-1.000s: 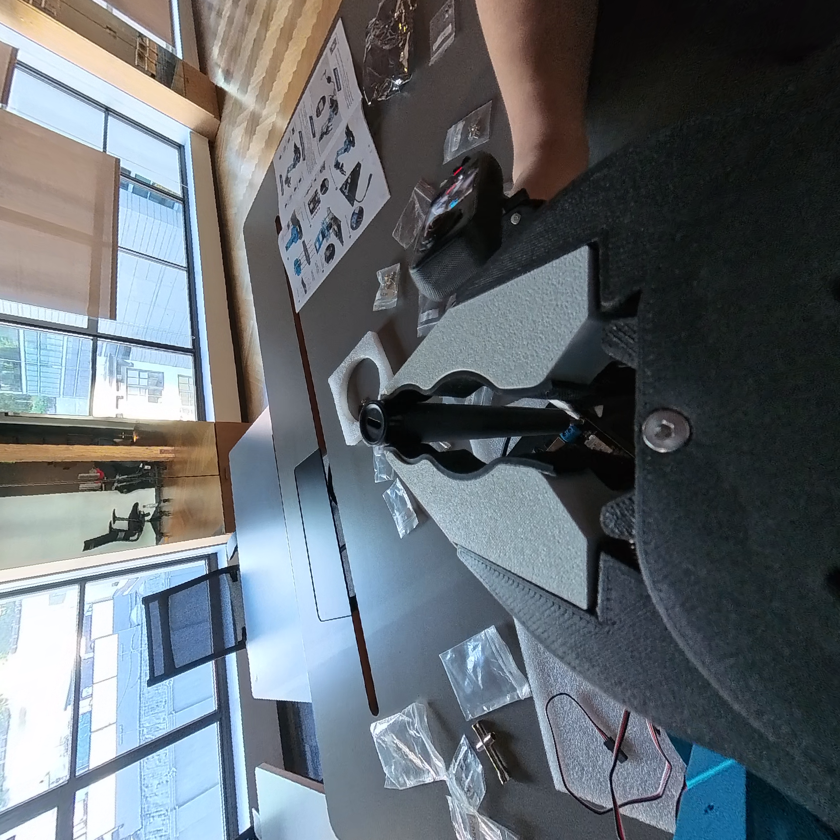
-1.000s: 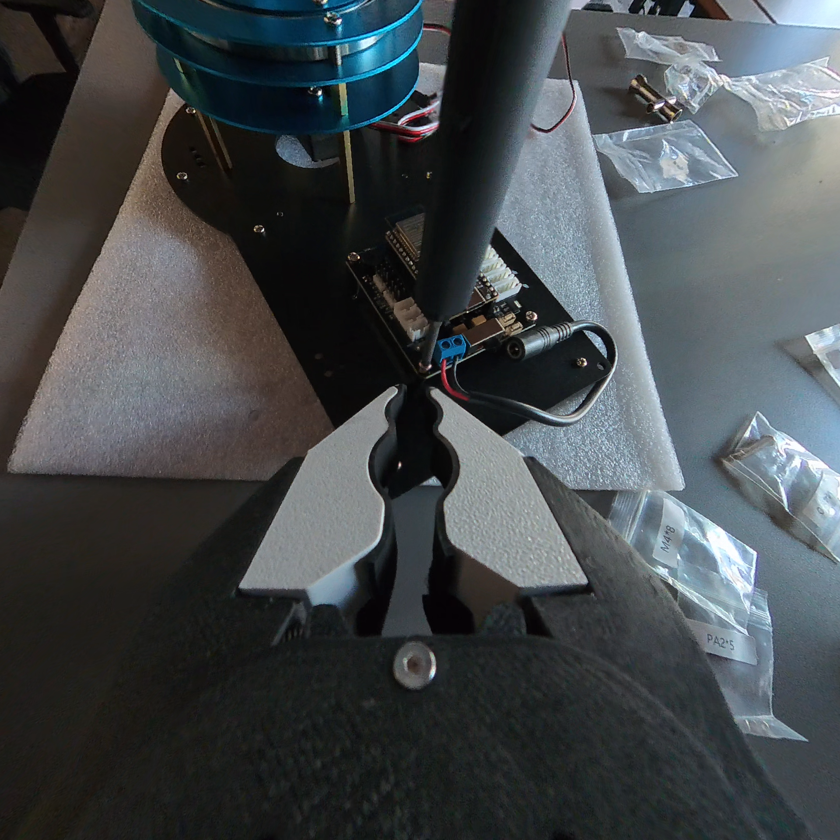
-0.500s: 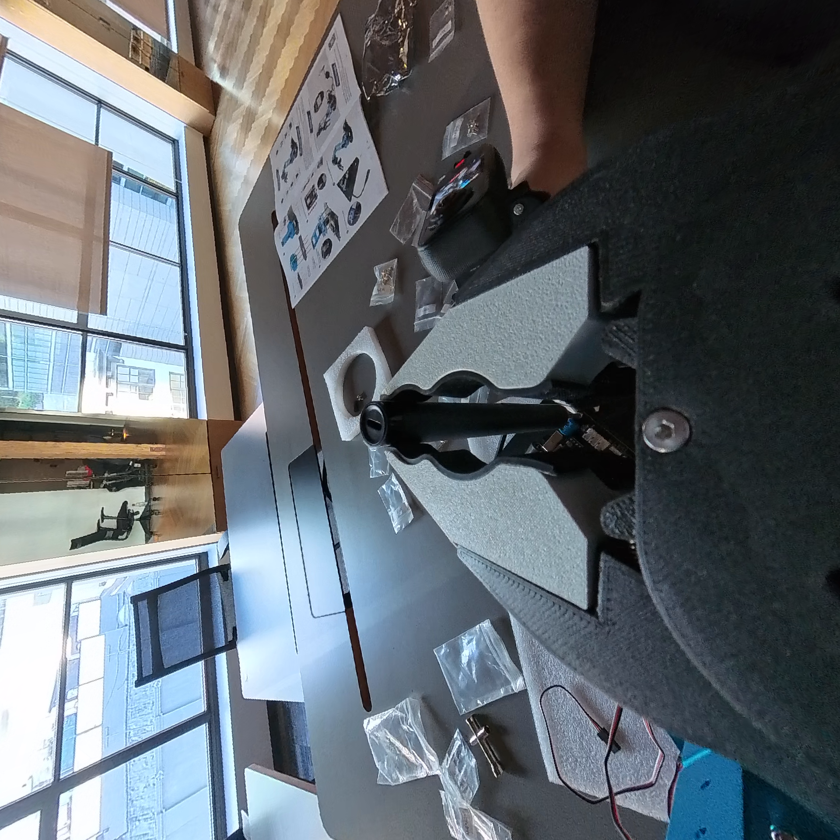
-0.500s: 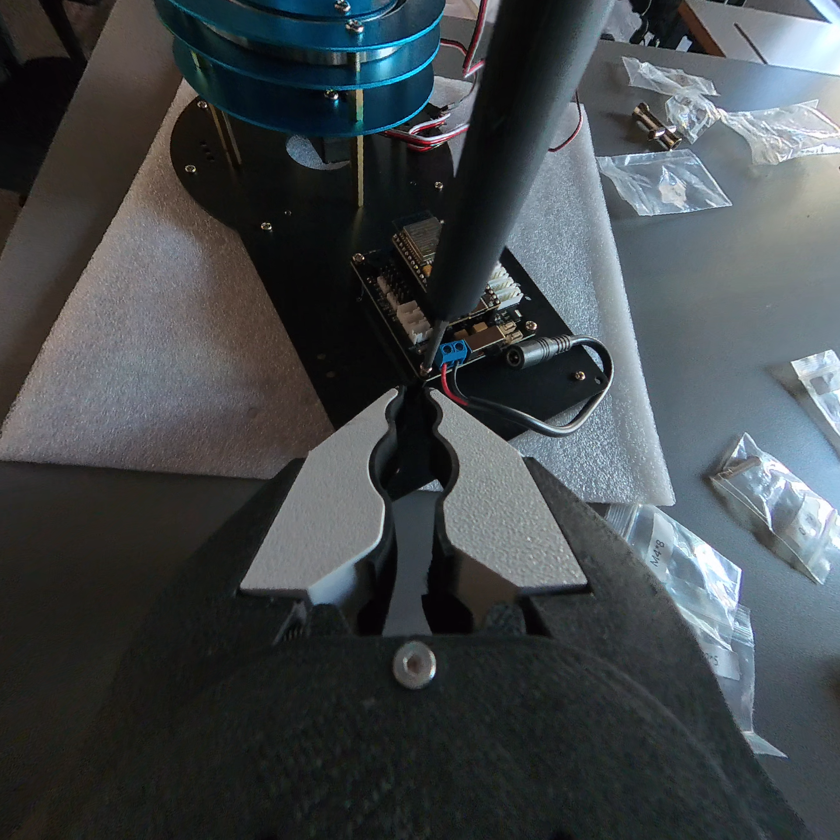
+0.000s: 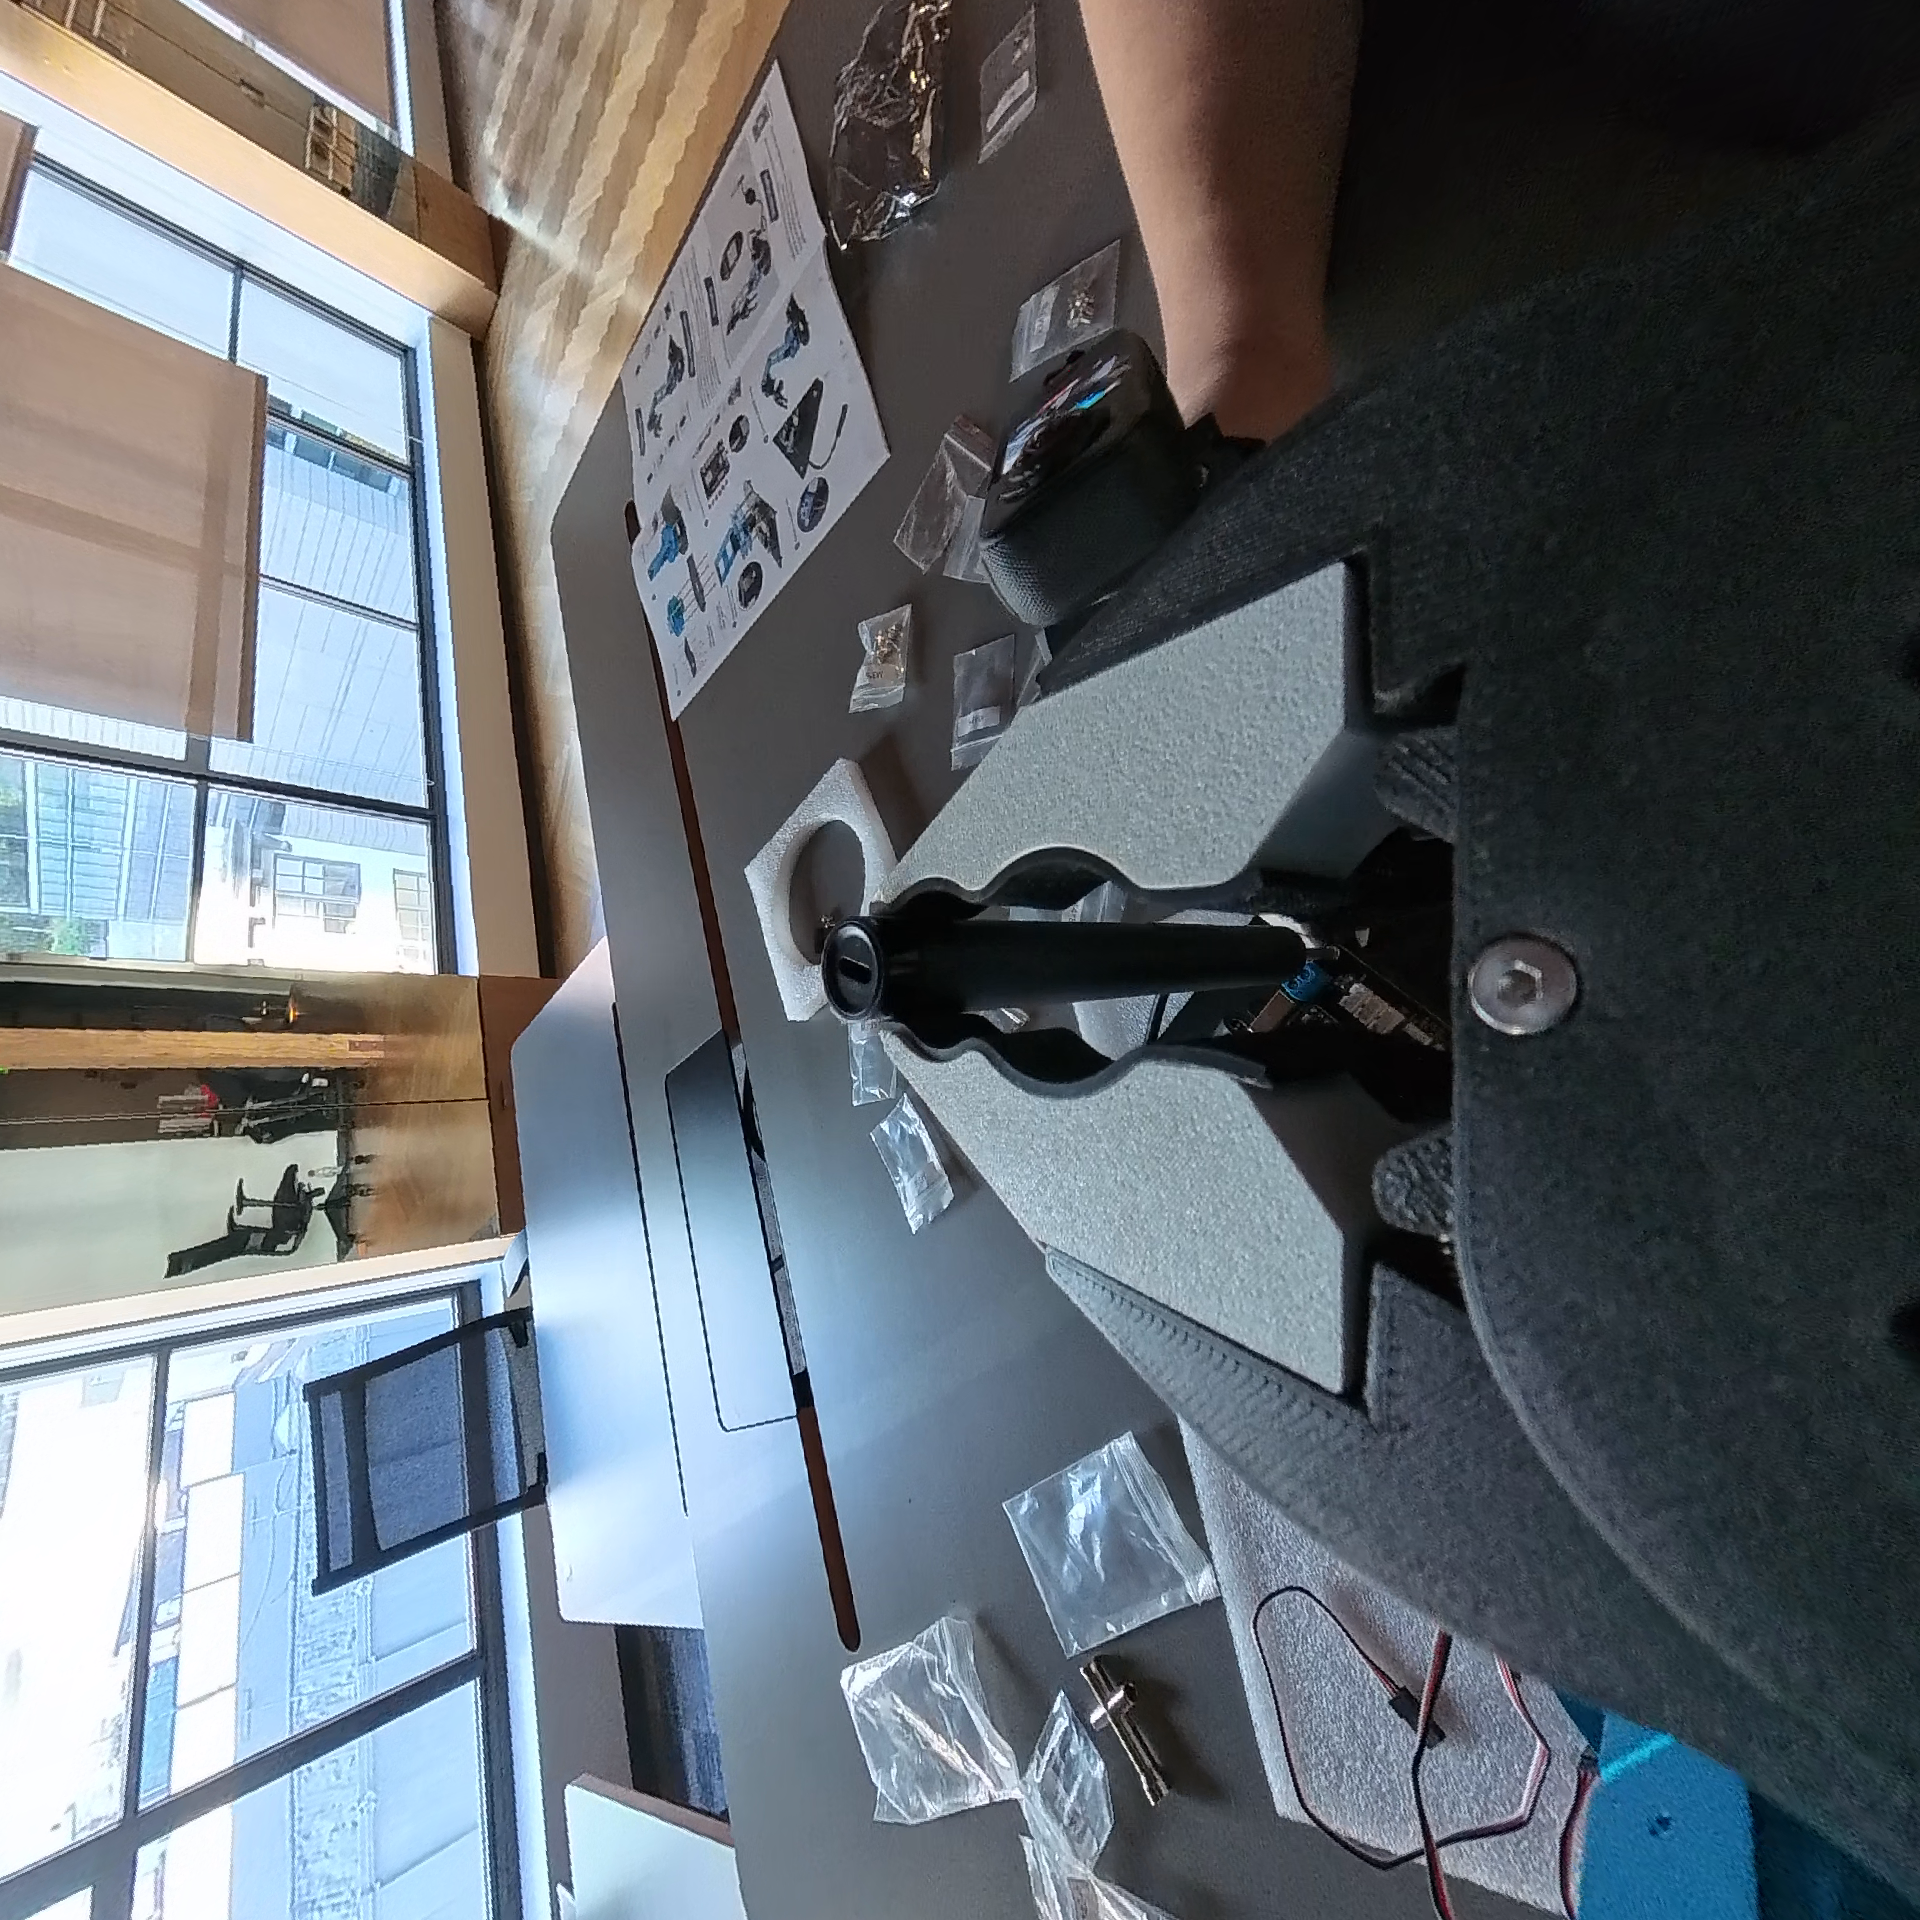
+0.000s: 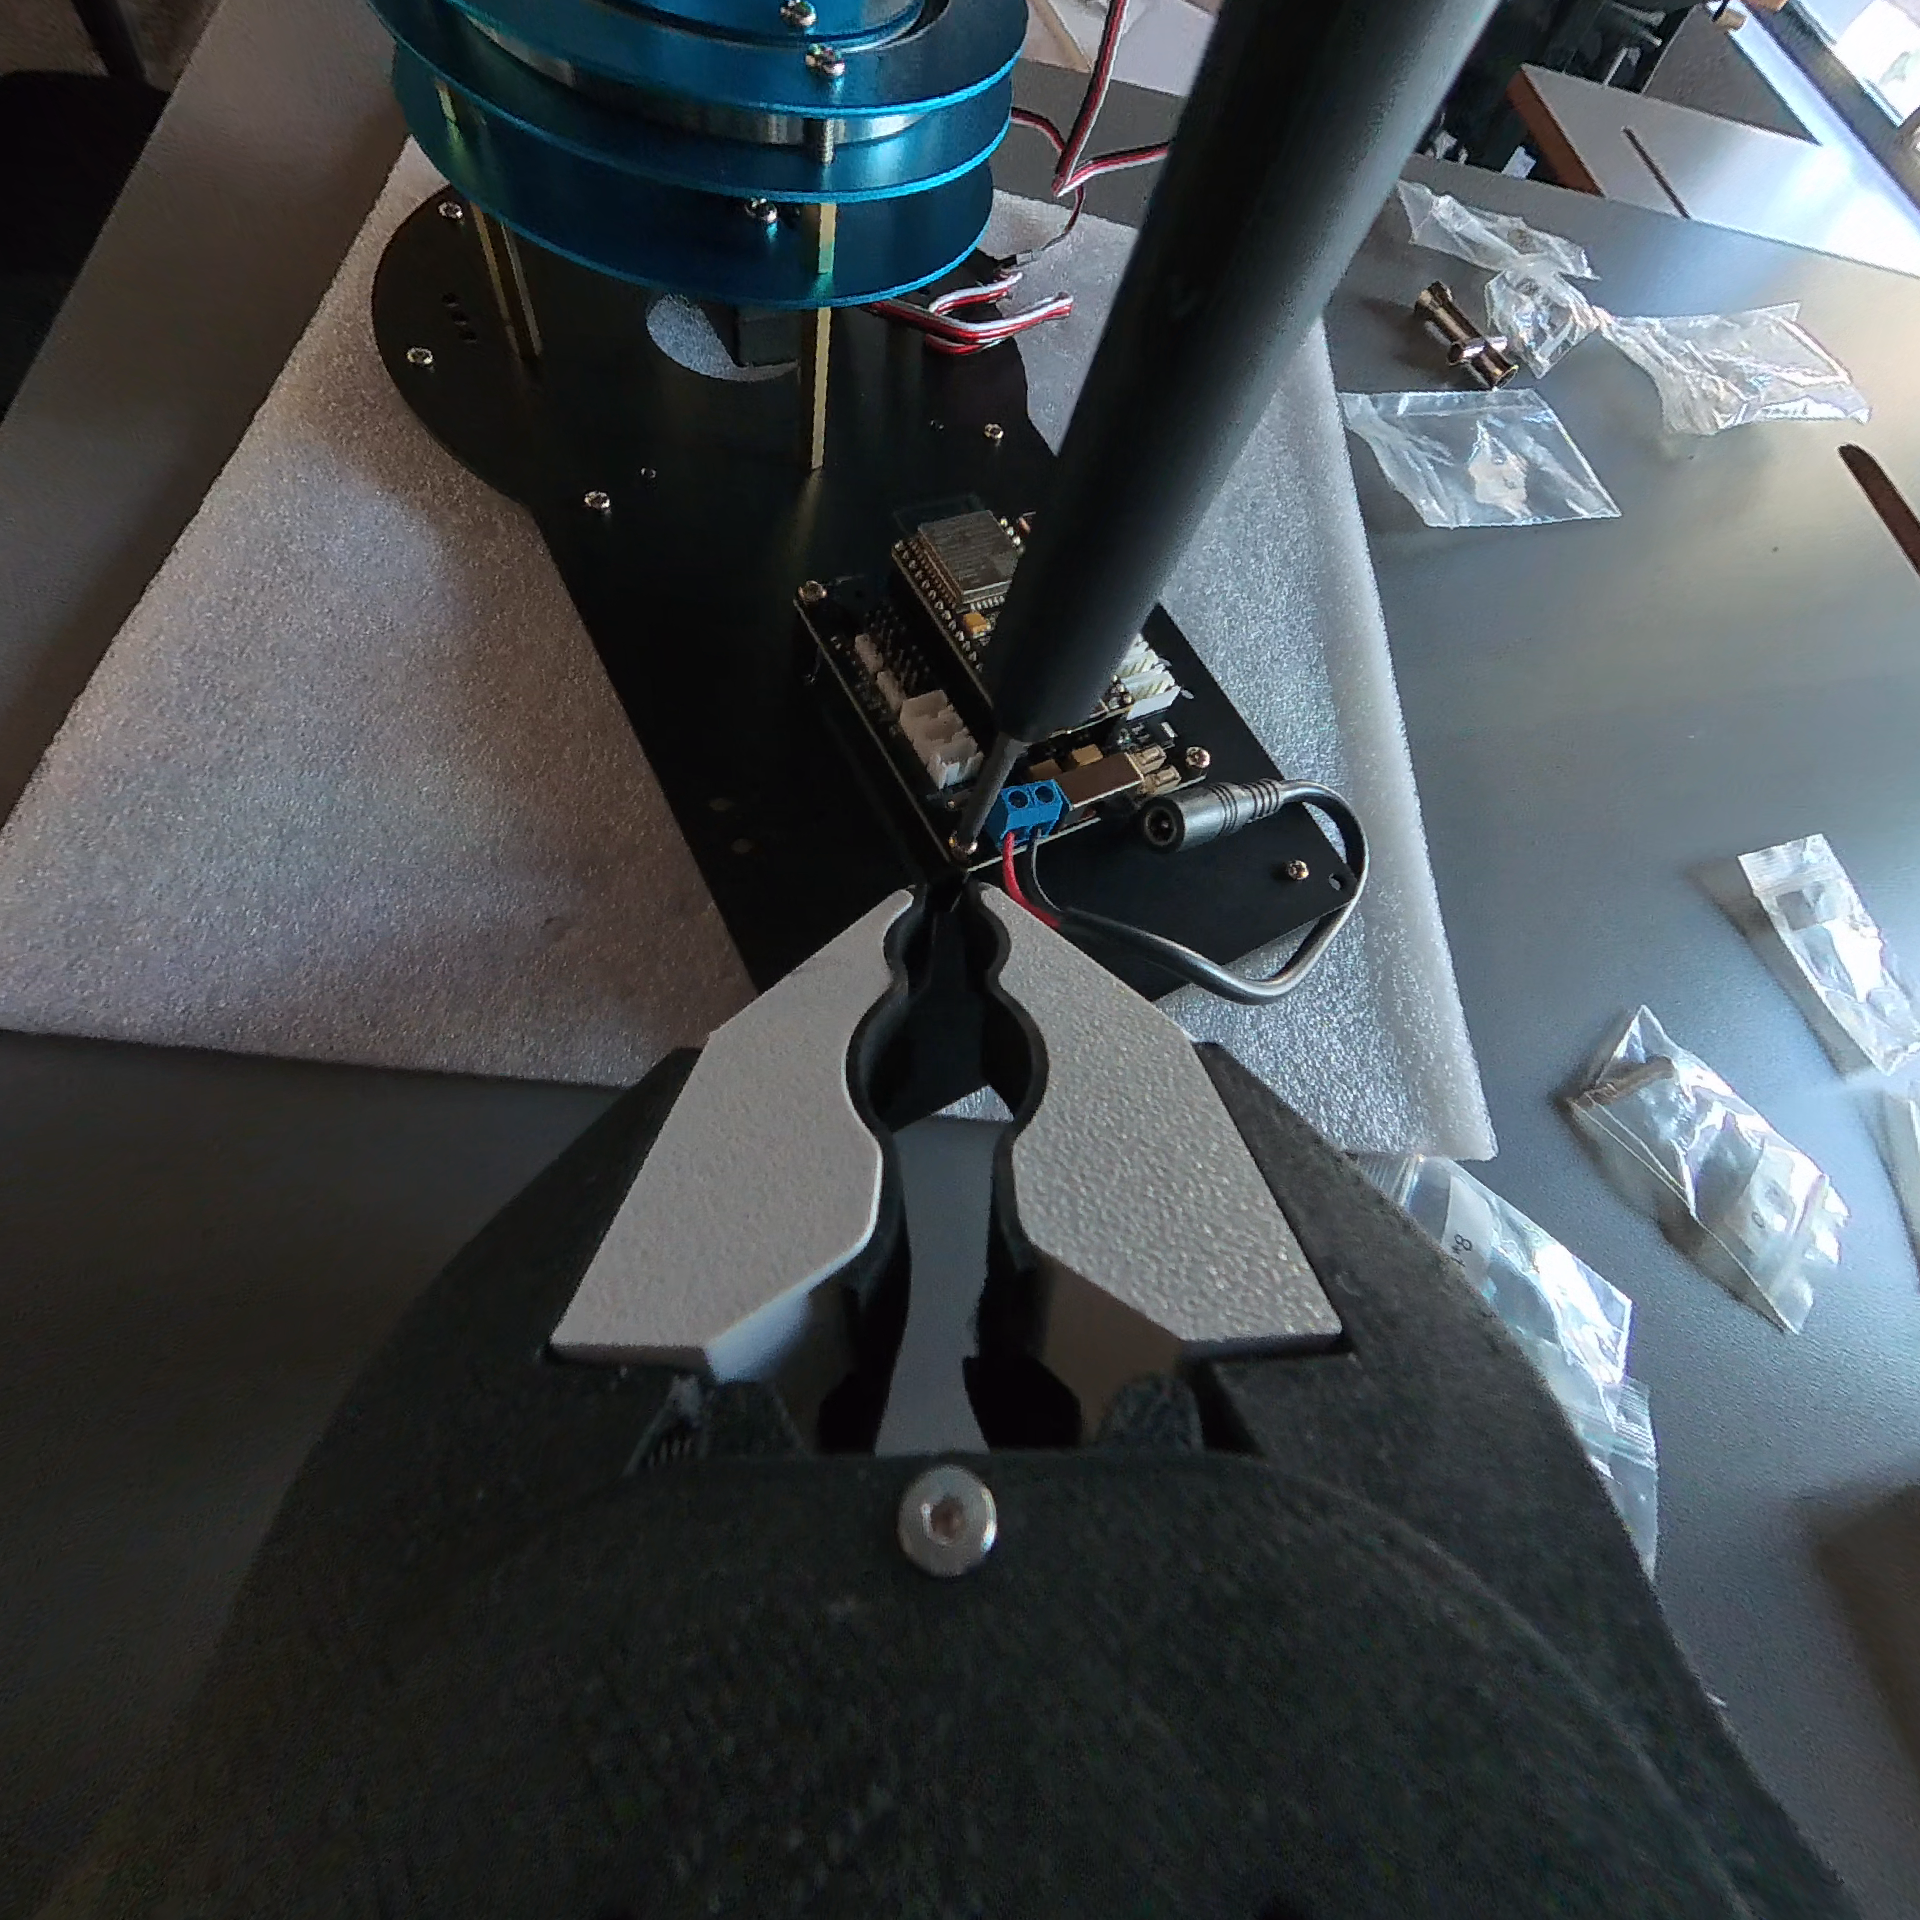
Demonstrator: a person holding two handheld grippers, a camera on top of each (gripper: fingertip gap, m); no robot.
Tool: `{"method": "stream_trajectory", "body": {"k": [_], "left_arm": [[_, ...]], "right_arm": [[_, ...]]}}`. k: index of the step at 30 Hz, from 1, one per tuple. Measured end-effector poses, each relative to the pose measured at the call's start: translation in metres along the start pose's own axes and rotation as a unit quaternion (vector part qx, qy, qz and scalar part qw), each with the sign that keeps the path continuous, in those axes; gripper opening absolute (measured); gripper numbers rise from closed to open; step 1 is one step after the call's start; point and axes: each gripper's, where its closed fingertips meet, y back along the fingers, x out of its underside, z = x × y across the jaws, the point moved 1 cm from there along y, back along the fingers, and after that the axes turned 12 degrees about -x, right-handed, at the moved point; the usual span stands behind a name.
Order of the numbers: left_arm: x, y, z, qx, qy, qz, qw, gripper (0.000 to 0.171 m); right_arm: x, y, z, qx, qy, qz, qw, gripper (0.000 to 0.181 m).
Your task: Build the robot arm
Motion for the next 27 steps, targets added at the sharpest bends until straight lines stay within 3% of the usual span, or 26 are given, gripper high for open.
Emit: {"method": "stream_trajectory", "body": {"k": [9,14,27], "left_arm": [[-0.0002,-0.0017,0.0012,-0.001,0.002,0.001,1.0,0.016],[-0.0002,-0.0017,0.0027,-0.003,0.005,0.0,1.0,0.016],[-0.0006,-0.0027,0.0014,-0.003,-0.001,0.0,1.0,0.016]], "right_arm": [[-0.0005,0.0019,0.0005,-0.025,-0.027,-0.018,0.999,0.002],[0.0019,-0.0007,0.0,-0.027,-0.031,-0.008,0.999,0.01],[-0.0004,-0.0011,-0.0009,-0.03,-0.044,-0.016,0.998,0.004]]}}
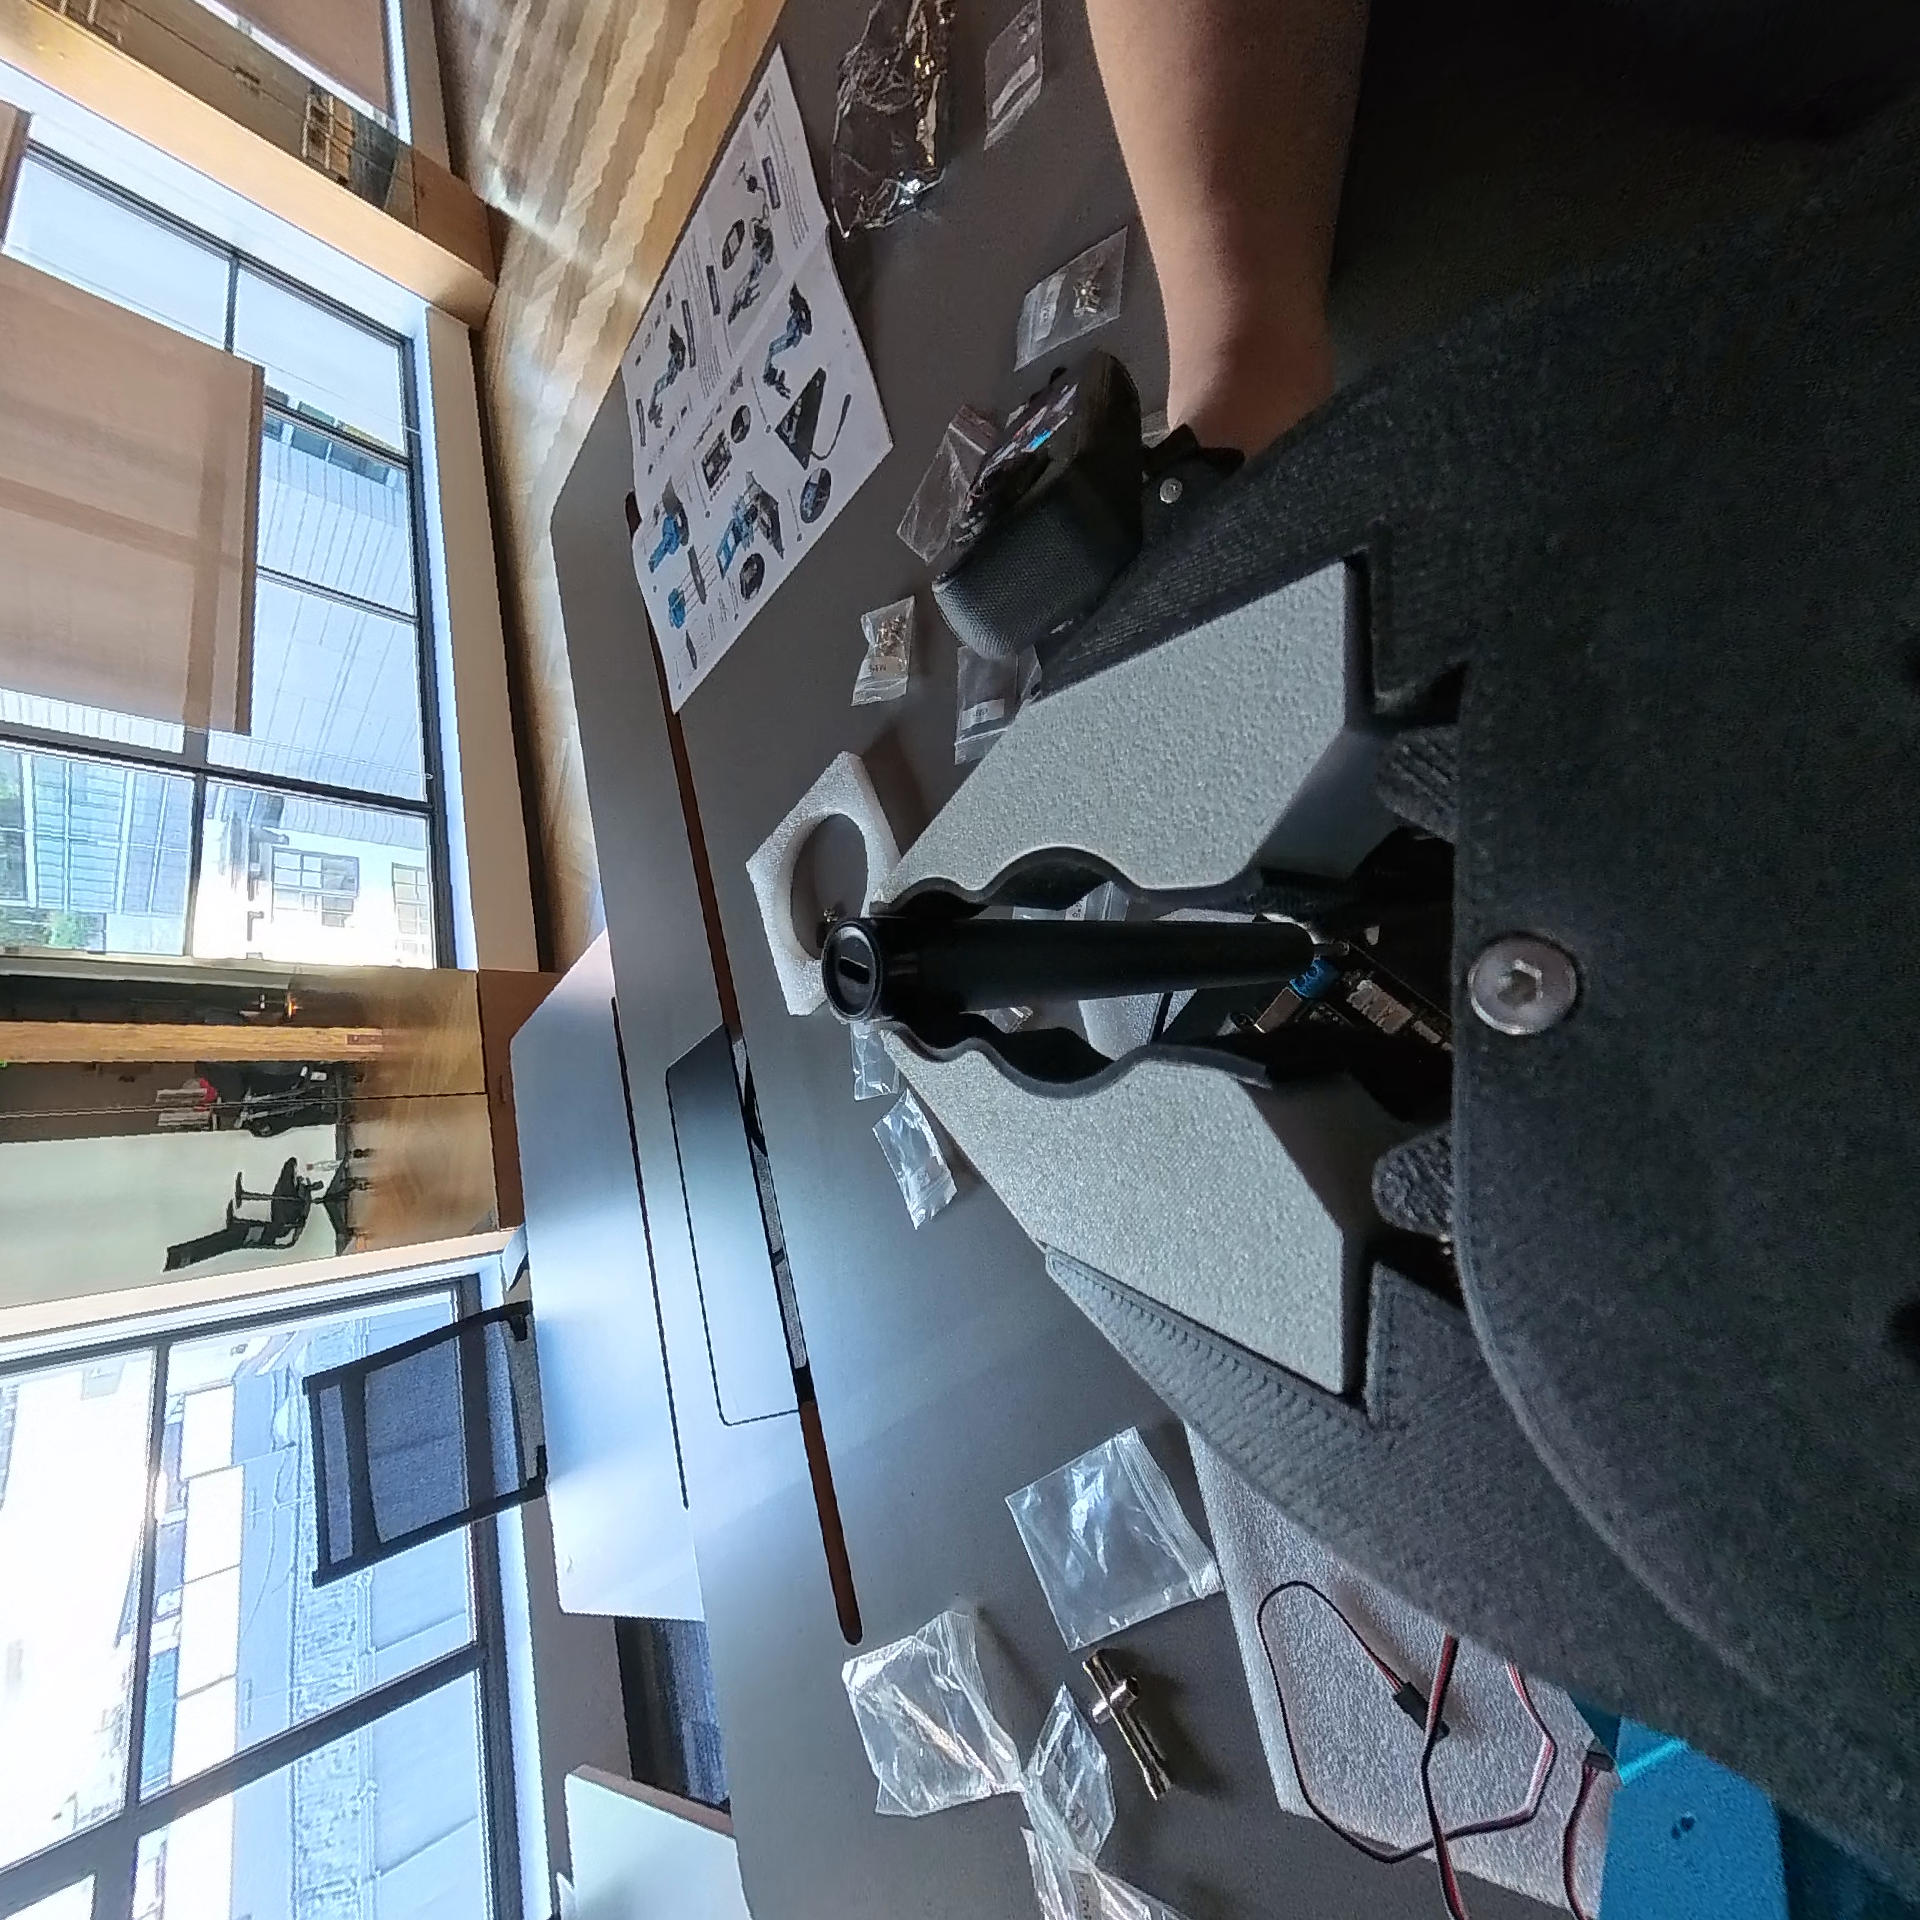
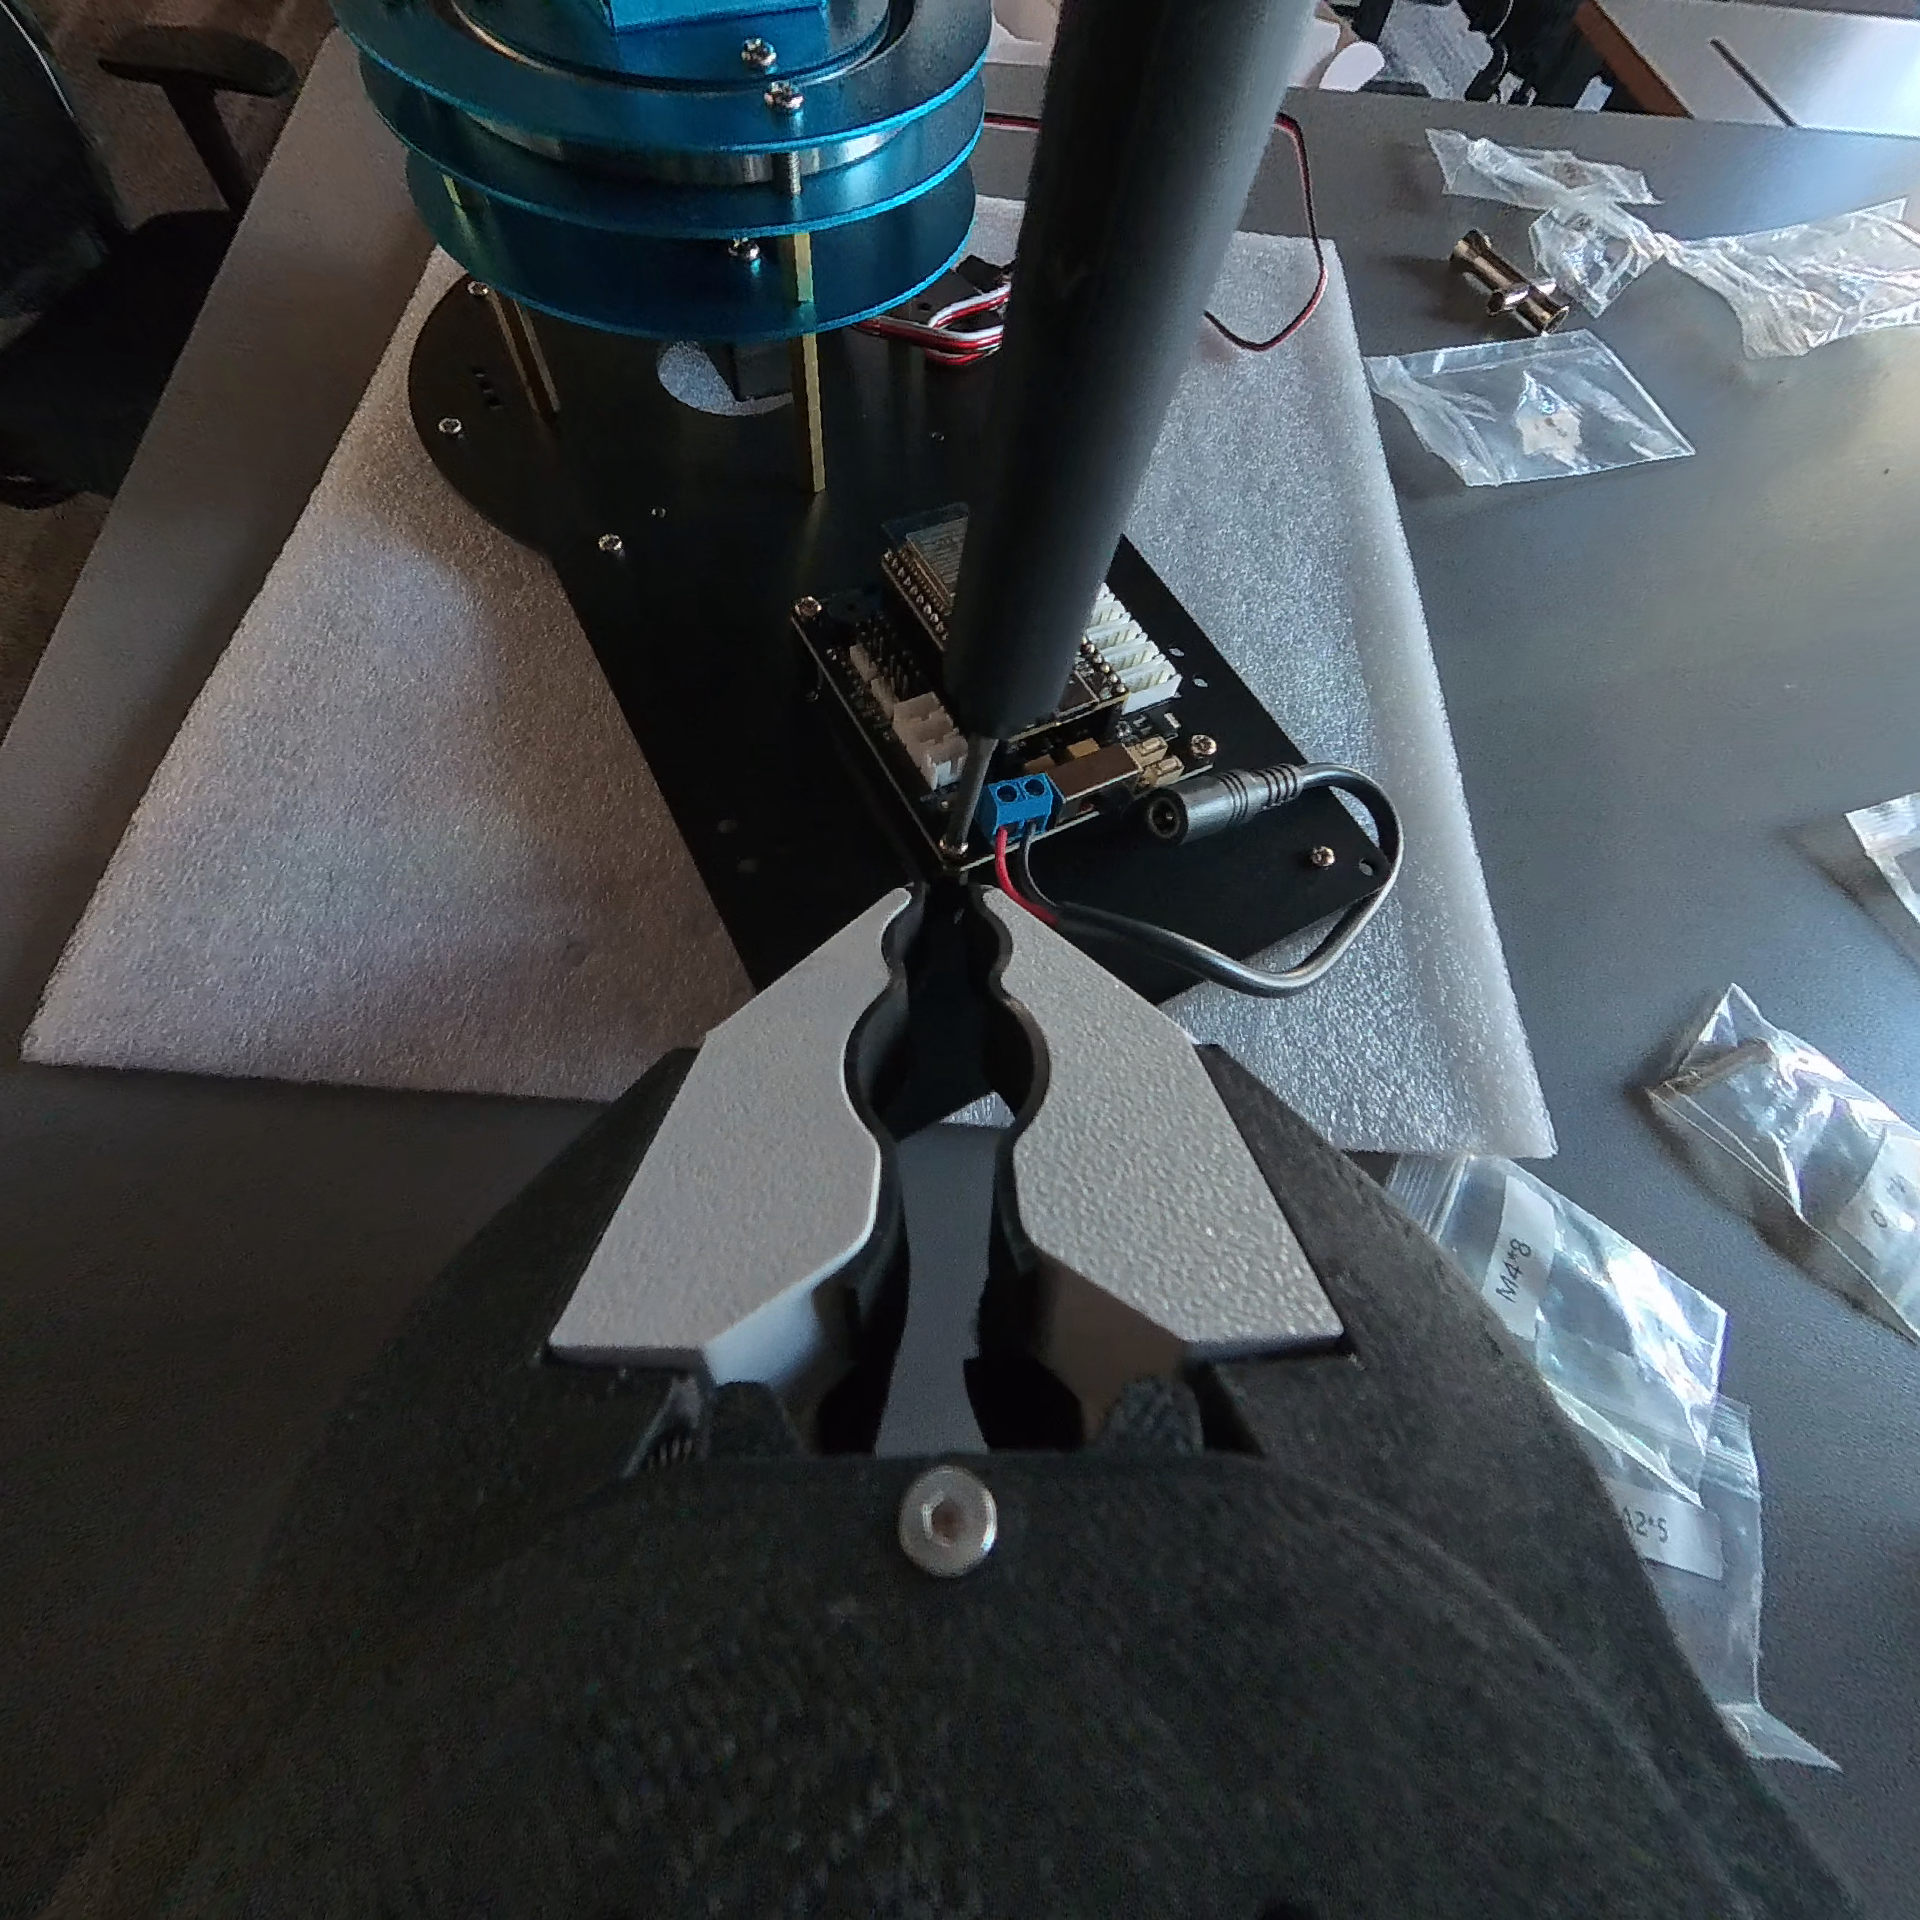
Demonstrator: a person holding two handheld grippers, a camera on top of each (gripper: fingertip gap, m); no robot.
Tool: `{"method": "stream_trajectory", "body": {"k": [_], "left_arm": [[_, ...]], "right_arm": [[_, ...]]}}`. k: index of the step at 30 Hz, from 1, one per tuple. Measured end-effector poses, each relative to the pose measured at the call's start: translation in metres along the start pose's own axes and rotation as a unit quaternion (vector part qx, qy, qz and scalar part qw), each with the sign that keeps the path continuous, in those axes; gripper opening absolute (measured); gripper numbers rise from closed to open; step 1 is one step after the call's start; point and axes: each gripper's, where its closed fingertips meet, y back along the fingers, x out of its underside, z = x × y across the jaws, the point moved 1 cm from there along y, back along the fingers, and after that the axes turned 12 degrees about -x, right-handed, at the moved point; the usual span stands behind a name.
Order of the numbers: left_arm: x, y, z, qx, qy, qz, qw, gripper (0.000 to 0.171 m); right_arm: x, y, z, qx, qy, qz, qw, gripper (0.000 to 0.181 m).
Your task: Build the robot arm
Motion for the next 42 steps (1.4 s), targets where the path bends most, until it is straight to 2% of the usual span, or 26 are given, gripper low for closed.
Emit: {"method": "stream_trajectory", "body": {"k": [30,38,42], "left_arm": [[-0.001,-0.002,-0.006,-0.017,0.009,-0.03,0.999,0.016],[-0.001,-0.003,-0.008,-0.012,0.001,-0.029,1.0,0.016],[-0.001,-0.003,-0.012,-0.002,-0.011,-0.034,0.999,0.016]], "right_arm": [[0.003,0.006,0.002,-0.034,-0.018,-0.006,0.999,0.008],[-0.009,0.028,0.004,-0.055,0.038,-0.007,0.998,0.006],[-0.018,0.044,-0.006,-0.067,0.053,-0.021,0.996,0.016]]}}
